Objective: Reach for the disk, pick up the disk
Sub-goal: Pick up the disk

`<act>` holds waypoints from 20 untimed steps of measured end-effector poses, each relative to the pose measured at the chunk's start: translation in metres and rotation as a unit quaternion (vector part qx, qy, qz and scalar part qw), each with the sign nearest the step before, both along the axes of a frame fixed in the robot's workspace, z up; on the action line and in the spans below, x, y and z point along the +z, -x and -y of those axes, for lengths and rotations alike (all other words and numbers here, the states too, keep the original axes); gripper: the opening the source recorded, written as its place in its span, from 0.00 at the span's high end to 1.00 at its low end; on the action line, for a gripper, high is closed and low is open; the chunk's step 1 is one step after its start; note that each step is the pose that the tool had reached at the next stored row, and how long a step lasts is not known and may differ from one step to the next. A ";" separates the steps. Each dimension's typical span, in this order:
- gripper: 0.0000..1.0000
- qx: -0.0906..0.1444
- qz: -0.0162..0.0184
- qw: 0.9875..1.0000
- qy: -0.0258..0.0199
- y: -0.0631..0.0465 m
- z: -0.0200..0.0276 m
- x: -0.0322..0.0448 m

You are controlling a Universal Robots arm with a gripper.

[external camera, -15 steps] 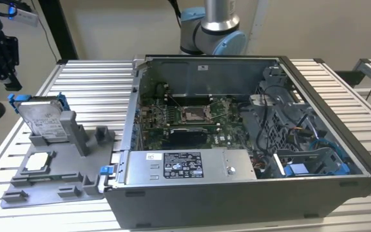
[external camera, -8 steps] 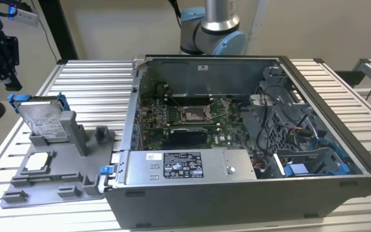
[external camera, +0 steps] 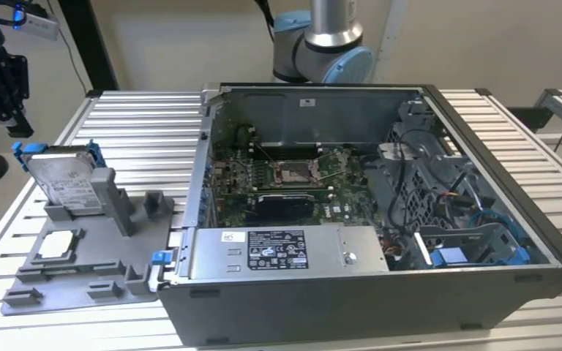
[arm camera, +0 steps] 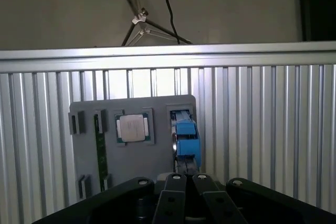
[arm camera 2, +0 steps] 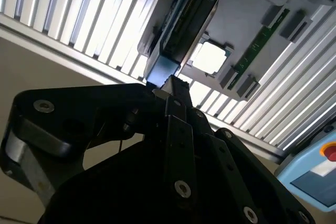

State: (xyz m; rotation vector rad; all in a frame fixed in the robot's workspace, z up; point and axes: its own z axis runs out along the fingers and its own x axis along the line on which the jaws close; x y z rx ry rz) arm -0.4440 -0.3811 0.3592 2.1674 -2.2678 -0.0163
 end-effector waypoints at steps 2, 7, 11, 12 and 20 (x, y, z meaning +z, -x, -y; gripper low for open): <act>0.00 0.000 0.000 1.000 0.000 0.000 0.0000 0.0000; 0.00 0.000 0.000 1.000 0.000 0.000 0.0000 0.0000; 0.00 0.000 0.000 1.000 0.000 0.000 0.0000 0.0000; 0.00 0.000 0.000 1.000 0.000 0.000 0.0000 0.0000; 0.00 0.000 0.000 1.000 0.001 0.000 0.0000 -0.0050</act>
